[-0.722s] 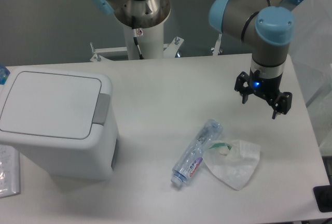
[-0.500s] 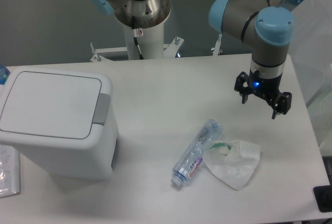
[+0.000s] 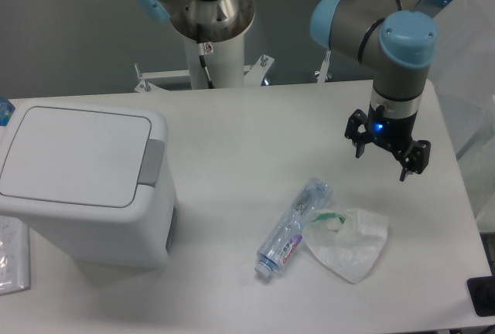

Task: Open the trash can
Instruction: 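Move the open gripper over to the trash can lid's edge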

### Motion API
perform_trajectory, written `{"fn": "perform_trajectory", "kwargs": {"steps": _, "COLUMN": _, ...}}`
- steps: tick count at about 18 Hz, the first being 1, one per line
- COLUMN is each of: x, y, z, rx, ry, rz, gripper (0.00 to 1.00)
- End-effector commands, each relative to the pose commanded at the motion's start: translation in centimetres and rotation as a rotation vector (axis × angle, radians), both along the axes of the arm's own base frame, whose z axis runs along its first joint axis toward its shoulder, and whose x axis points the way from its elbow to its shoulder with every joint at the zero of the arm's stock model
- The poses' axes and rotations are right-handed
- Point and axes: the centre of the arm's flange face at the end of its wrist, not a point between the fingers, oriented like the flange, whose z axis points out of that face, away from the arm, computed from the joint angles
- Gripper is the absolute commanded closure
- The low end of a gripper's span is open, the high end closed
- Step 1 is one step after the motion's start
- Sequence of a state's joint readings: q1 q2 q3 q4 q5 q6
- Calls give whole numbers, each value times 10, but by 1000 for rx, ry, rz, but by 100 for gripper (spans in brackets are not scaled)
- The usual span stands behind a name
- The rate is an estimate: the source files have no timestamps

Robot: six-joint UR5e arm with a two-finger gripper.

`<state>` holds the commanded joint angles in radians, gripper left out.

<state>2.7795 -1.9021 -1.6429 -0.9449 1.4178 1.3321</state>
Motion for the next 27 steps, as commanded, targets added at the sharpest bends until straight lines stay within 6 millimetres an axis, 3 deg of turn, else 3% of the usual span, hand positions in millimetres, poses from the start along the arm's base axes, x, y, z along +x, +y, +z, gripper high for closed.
{"fn": "perform_trajectory", "kwargs": {"steps": 9, "x": -1, "y": 22, "z": 27, "rx": 171, "ry": -92, "rz": 306, "gripper": 0}}
{"fn": "perform_trajectory", "kwargs": {"steps": 13, "x": 13, "y": 51, "z": 45, "rx": 374, "ry": -242, "rz": 342, "gripper": 0}}
{"fn": "perform_trajectory", "kwargs": {"steps": 17, "x": 24, "y": 66, "z": 53, "rx": 521, "ry": -415, "rz": 395, "gripper": 0}}
{"fn": "perform_trajectory", "kwargs": {"steps": 20, "x": 43, "y": 82, "z": 56, "rx": 542, "ry": -481, "rz": 405, "gripper": 0}}
{"fn": "perform_trajectory", "kwargs": {"steps": 22, "x": 67, "y": 98, "z": 71, "rx": 550, "ry": -493, "rz": 387, "gripper": 0}}
{"fn": "perform_trajectory", "kwargs": {"steps": 27, "x": 106, "y": 113, "z": 105, "rx": 581, "ry": -543, "rz": 416, "gripper": 0}}
